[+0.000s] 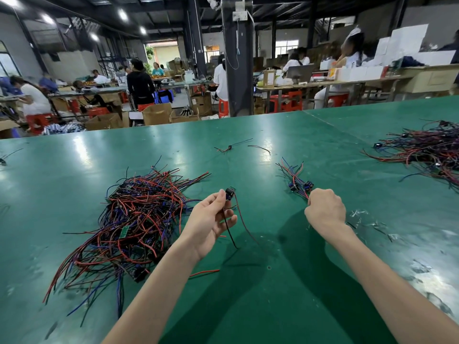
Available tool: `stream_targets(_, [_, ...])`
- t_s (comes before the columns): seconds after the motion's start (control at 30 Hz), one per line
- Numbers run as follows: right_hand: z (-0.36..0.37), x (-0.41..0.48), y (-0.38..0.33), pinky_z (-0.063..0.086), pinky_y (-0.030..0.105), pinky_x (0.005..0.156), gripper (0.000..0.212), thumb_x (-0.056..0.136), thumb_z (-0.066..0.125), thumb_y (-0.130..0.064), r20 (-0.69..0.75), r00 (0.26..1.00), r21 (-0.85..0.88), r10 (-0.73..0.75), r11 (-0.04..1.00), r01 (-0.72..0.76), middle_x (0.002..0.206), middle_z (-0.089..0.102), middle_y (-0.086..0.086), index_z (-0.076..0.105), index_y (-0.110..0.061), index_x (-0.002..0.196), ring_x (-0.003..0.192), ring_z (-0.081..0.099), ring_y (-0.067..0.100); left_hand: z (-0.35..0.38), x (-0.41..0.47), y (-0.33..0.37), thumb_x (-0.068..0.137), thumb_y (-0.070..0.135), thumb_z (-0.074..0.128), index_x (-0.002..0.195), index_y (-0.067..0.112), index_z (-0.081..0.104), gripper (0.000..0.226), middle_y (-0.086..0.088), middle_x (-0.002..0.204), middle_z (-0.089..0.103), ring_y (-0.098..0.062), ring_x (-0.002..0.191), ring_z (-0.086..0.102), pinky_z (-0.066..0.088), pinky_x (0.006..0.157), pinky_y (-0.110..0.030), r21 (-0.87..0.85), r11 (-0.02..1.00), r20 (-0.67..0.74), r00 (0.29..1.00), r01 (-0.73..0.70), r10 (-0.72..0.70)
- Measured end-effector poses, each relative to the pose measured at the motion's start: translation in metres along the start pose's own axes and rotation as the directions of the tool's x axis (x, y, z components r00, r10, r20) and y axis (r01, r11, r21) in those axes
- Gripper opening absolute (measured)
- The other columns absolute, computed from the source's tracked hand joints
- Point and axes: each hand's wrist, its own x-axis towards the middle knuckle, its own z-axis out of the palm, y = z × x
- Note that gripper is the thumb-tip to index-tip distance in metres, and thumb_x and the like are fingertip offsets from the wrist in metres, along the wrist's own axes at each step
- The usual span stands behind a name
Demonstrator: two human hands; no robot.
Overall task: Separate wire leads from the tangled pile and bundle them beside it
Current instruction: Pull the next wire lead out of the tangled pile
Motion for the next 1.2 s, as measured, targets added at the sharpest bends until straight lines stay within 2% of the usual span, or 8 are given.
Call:
stream_targets(0.23, [0.005,-0.009,-0.008,0.036,0.036,0.085,0.018,0.08,0.053,-0.011,-0.015,0.999,-0.165,-0.049,0.985,0.046,0.111,0.055,0.01,0.061,-0.012,0.096,0.109,0.046,0.029,0.0,0.011,0.005,0.093,0.016,0.057,0.077,0.001,0.062,0.022,-0.003,0.057,0.06,-0.008,0.044,0.054,0.053,0.047,-0.021,0.329,0.94,0.012,0.995,0.087,-0.096])
stream_targets(0.33, [0.011,-0.011,-0.015,0.033,0.038,0.086,0.018,0.082,0.052,-0.017,-0.122,0.988,-0.169,-0.099,0.983,0.078,0.111,0.054,0.008,0.062,-0.013,0.097,0.108,0.044,0.028,0.016,0.047,0.017,0.097,0.013,0.051,0.084,-0.002,0.058,0.021,-0.006,0.058,0.061,-0.012,0.047,0.059,0.056,0.05,-0.025,0.161,0.983,-0.061,0.995,0.093,-0.084])
stream_targets(0.4, [0.014,-0.013,-0.015,0.033,0.039,0.085,0.017,0.085,0.051,-0.02,-0.159,0.976,-0.172,-0.151,0.977,0.123,0.11,0.054,0.007,0.062,-0.013,0.096,0.106,0.044,0.027,0.029,0.076,0.032,0.102,0.027,0.037,0.114,-0.005,0.052,0.037,-0.009,0.087,0.065,-0.019,0.087,0.065,0.055,0.083,-0.031,0.004,0.997,-0.014,0.997,0.08,-0.08])
stream_targets(0.47, [0.018,-0.015,-0.014,0.034,0.039,0.086,0.019,0.087,0.049,-0.023,-0.156,0.969,-0.175,-0.192,0.971,0.164,0.111,0.054,0.007,0.061,-0.013,0.098,0.107,0.043,0.027,0.037,0.099,0.044,0.102,0.047,0.018,0.15,0.006,0.014,0.063,-0.003,0.147,0.038,-0.019,0.141,0.028,0.017,0.116,-0.041,0.079,0.99,0.032,0.993,0.113,-0.116])
stream_targets(0.57, [0.022,-0.017,-0.012,0.032,0.039,0.089,0.021,0.088,0.046,-0.024,-0.163,0.96,-0.196,-0.227,0.961,0.194,0.114,0.054,0.004,0.061,-0.016,0.1,0.11,0.042,0.025,0.031,0.116,0.045,0.1,0.053,0.009,0.151,0.019,-0.004,0.062,0.0,0.16,-0.001,-0.015,0.147,-0.003,-0.005,0.117,-0.041,0.357,0.923,0.009,0.988,0.143,-0.156])
stream_targets(0.9, [0.031,-0.015,-0.024,0.028,0.043,0.096,0.023,0.087,0.045,-0.024,-0.184,0.942,-0.197,-0.28,0.95,0.244,0.114,0.055,0.005,0.062,-0.016,0.1,0.112,0.04,0.026,-0.045,0.128,0.095,0.103,0.023,0.028,0.14,-0.004,0.036,0.046,-0.021,0.146,0.037,-0.032,0.13,0.04,0.032,0.101,-0.032,0.956,0.282,-0.177,0.92,0.076,0.351])
stream_targets(1.1, [0.037,-0.015,-0.025,0.029,0.041,0.093,0.022,0.086,0.046,-0.023,-0.178,0.938,-0.184,-0.299,0.946,0.267,0.112,0.057,0.003,0.064,-0.016,0.096,0.11,0.041,0.026,-0.07,0.102,0.095,0.092,0.026,0.057,0.114,-0.001,0.064,0.036,-0.016,0.122,0.062,-0.03,0.113,0.057,0.044,0.092,-0.032,0.926,-0.344,-0.154,0.988,0.154,0.028])
stream_targets(1.2, [0.039,-0.014,-0.025,0.029,0.041,0.091,0.022,0.086,0.047,-0.025,-0.194,0.93,-0.175,-0.311,0.944,0.279,0.108,0.058,0.003,0.065,-0.015,0.093,0.108,0.043,0.026,-0.075,0.094,0.085,0.085,0.009,0.06,0.105,0.008,0.072,0.024,-0.015,0.111,0.068,-0.03,0.104,0.062,0.049,0.091,-0.035,0.913,-0.394,-0.065,0.991,0.106,0.115])
